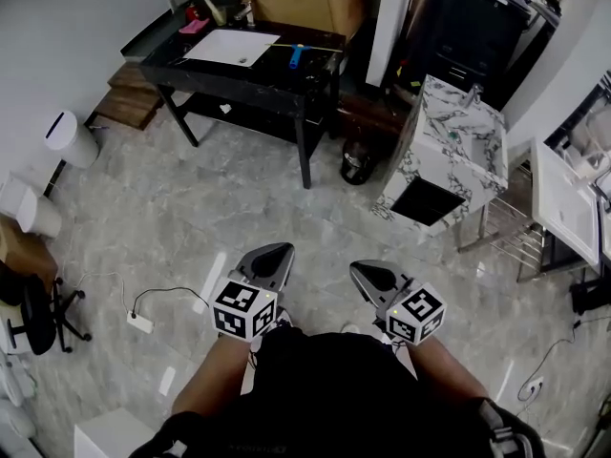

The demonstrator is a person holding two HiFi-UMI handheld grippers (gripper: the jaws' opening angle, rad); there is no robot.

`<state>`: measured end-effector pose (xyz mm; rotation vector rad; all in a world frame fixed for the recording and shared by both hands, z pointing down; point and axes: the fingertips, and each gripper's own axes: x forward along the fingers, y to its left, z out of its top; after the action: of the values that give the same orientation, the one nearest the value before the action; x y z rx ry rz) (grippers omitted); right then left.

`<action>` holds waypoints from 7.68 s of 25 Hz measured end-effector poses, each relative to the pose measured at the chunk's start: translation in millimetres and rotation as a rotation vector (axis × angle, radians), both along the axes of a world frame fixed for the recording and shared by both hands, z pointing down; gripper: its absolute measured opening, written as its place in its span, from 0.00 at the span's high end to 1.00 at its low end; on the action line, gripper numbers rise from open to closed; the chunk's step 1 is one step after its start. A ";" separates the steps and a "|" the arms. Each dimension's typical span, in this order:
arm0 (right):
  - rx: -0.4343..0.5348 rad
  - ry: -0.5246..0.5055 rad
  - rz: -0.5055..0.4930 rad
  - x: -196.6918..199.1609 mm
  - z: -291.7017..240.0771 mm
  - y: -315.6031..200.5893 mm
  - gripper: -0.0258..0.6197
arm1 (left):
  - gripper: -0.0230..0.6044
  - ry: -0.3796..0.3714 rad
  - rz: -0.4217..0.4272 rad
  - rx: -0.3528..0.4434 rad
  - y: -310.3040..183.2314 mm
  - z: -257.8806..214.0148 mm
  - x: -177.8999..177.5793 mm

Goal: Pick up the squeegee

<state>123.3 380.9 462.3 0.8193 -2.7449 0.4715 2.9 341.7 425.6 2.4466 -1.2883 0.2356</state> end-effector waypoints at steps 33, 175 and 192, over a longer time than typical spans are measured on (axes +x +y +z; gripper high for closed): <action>-0.100 0.029 0.182 -154.3 11.3 -108.4 0.95 | 0.94 0.035 0.024 -0.067 -69.0 33.5 -178.0; -0.098 -0.019 0.070 -11.4 14.5 -769.0 0.95 | 0.65 -0.352 -0.199 -0.333 -820.6 155.2 -49.9; -0.093 0.000 0.179 13.1 12.3 -760.6 0.95 | 0.69 -0.358 -0.162 -0.343 -837.1 186.8 -43.4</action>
<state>136.4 -379.7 474.6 1.0447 -2.6390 0.6285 -40.6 -495.4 612.4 2.0578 -1.4399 0.8086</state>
